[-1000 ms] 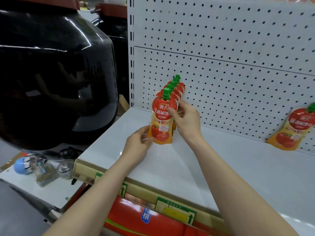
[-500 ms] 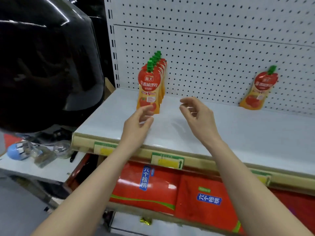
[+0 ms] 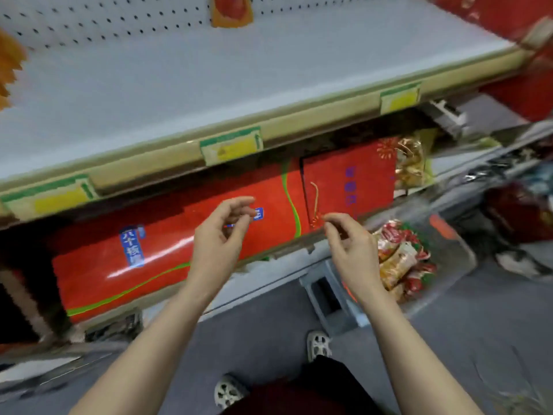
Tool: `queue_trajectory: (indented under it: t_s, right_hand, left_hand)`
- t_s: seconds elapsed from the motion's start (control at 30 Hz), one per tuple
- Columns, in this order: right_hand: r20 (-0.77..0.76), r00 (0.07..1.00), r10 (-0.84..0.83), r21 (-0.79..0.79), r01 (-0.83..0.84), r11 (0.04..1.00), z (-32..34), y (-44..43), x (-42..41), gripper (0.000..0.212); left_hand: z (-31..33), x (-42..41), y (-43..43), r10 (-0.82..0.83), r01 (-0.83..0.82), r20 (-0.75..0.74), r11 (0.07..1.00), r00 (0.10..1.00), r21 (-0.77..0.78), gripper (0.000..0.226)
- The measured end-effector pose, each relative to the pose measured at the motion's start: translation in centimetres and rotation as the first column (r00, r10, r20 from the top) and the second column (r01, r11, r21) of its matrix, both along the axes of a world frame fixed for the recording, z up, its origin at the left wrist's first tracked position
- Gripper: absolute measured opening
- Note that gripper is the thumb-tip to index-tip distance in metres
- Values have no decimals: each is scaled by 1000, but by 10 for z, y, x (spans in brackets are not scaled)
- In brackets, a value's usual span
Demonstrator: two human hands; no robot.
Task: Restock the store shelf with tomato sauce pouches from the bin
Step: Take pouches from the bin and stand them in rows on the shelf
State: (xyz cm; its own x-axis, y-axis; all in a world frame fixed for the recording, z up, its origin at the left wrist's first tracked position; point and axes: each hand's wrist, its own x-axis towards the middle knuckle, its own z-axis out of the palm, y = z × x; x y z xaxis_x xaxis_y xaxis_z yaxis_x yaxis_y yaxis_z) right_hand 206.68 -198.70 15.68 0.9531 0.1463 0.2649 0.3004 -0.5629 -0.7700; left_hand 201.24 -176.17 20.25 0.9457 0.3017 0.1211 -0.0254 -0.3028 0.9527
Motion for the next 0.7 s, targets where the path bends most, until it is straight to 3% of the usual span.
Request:
queue_trajectory:
  t_s: [0.13,0.23,0.4,0.57,0.7]
  right_hand:
    - [-342,921,-184,-109,156,982,-77,-99,2,23]
    - [-480,813,-330,-211,259,943,-124,-168,18,31]
    - [-549,678,-489,-389,310,867,-198,-252,80,33]
    - [-570,609,-552,-527,245,814,-266,-279,136,39]
    - [-569,598,-565,-593,178,786,-300,-275,148,69]
  left_hand:
    - [-61,44,-93,-187,193,-226,981,956,8,35]
    - [-110,78,-159,-289,308,-397,951,871,-15,37]
    - [-189,136,-240,-362,469,-563,881,743,52,44]
    - [-256,194,-291,-386,616,-580,741,717,269,51]
    - [-302,231,-322,-368,678,-627,636,686,368,62]
